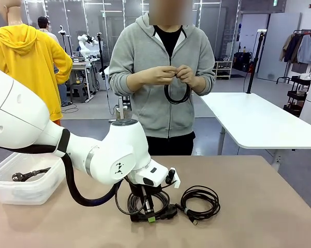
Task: Organize and store the cables.
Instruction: Place the Power Cable into the Organizing box.
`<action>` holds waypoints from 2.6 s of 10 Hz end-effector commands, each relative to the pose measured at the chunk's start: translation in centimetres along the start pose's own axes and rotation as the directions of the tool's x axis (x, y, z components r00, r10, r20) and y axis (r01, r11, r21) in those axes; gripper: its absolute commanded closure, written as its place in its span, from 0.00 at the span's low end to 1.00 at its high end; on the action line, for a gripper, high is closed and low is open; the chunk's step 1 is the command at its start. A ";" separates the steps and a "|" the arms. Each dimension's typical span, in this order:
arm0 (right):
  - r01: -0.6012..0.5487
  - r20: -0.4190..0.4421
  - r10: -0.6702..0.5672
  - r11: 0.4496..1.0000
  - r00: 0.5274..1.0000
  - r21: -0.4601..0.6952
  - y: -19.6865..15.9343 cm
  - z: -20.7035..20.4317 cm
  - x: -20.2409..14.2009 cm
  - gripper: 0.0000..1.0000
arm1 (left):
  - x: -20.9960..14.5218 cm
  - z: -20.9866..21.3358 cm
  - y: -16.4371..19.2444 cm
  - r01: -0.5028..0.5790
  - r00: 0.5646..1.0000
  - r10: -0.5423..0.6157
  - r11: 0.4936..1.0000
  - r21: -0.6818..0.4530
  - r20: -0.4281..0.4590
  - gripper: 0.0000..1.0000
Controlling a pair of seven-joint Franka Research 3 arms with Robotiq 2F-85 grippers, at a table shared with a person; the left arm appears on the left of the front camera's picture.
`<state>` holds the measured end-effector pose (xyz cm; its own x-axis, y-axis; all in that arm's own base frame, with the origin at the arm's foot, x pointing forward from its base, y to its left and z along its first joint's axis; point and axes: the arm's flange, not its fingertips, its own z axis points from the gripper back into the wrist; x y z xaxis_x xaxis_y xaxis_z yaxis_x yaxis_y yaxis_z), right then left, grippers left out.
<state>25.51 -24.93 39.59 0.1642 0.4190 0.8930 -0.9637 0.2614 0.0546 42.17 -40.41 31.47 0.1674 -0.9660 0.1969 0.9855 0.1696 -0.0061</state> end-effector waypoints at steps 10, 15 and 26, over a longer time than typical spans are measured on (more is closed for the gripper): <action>-0.005 0.005 0.005 1.000 1.000 -0.014 0.2 -0.2 0.4 0.00 | 1.3 16.5 1.8 0.229 0.972 -0.230 0.973 0.022 0.056 0.92; -0.005 0.005 0.005 1.000 1.000 -0.014 0.2 -0.2 0.4 0.00 | 2.2 16.3 2.4 0.208 0.978 -0.208 0.978 0.026 0.014 0.92; -0.005 0.005 0.005 1.000 1.000 -0.014 0.2 -0.2 0.4 0.00 | -27.2 29.8 9.9 0.353 0.934 -0.356 0.930 0.104 0.011 0.85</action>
<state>25.53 -24.81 39.69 0.1617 0.4211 0.8925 -0.9643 0.2598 0.0521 47.19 -8.17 55.00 -0.1755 -0.9629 0.2052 0.9769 -0.1446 0.1571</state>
